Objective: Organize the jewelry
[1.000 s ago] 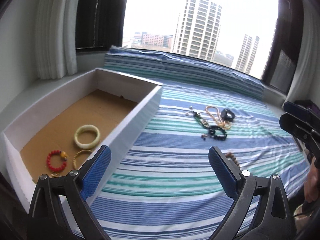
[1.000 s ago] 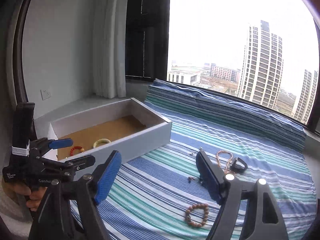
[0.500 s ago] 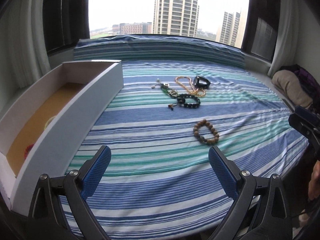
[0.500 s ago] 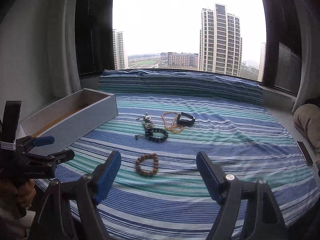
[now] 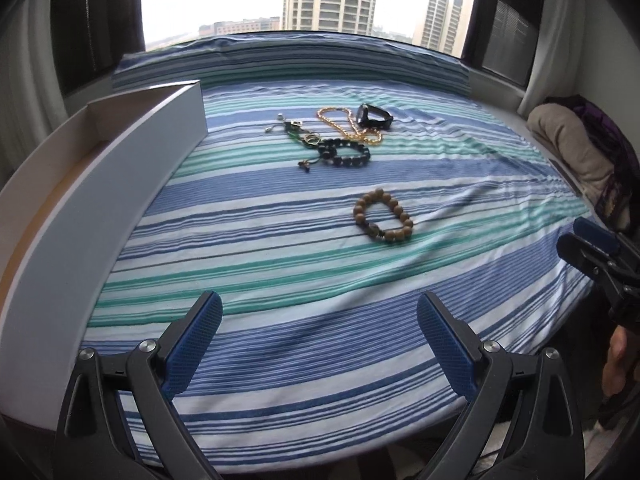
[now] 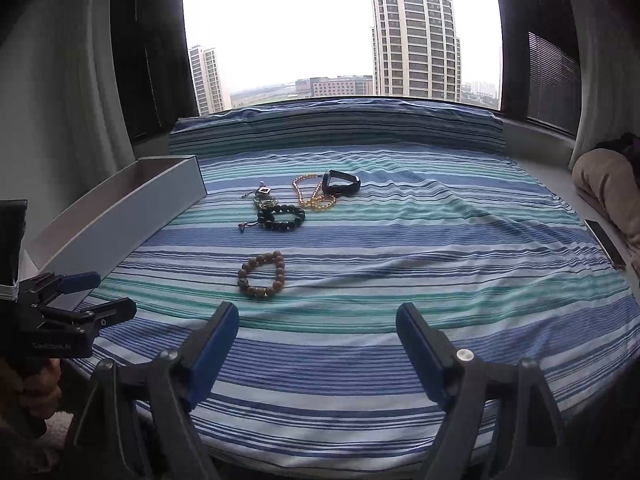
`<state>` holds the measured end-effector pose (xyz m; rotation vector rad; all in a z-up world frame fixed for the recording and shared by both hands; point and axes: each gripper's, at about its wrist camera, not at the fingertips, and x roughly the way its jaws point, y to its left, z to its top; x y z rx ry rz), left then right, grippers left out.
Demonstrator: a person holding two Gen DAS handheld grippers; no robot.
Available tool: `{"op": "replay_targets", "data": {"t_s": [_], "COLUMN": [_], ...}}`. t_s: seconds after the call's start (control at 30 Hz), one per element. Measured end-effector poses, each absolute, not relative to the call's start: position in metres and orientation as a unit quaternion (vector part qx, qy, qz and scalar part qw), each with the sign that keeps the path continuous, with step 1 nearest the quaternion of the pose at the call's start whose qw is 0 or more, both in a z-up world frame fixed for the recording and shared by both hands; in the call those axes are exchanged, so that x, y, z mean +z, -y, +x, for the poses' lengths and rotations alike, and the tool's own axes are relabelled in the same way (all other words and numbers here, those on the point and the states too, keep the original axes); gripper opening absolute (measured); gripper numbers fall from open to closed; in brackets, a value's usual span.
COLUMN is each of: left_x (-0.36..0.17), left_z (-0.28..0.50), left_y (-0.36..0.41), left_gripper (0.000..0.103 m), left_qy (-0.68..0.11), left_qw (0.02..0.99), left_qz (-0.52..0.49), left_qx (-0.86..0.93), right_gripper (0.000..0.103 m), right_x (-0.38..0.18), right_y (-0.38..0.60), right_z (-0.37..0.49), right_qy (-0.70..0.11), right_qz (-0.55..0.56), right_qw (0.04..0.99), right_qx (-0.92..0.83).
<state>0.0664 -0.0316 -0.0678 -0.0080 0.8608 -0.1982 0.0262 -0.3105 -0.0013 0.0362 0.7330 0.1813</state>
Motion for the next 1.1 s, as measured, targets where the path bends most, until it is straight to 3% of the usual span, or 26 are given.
{"op": "replay_targets", "data": {"t_s": [0.73, 1.1], "left_x": [-0.061, -0.071], "left_z": [0.071, 0.069], "left_y": [0.043, 0.049], "left_gripper": [0.101, 0.101], "left_qy": [-0.425, -0.436], "left_qw": [0.902, 0.896], "left_qz": [0.041, 0.03], "left_qx": [-0.062, -0.072], "right_gripper": [0.083, 0.083], "right_x": [-0.02, -0.009], "right_y": [0.306, 0.3], "right_z": [0.035, 0.027], "right_qy": [-0.421, -0.408], "right_qz": [0.031, -0.011], "right_qw": [0.9, 0.908], "right_qx": [0.109, 0.095]}}
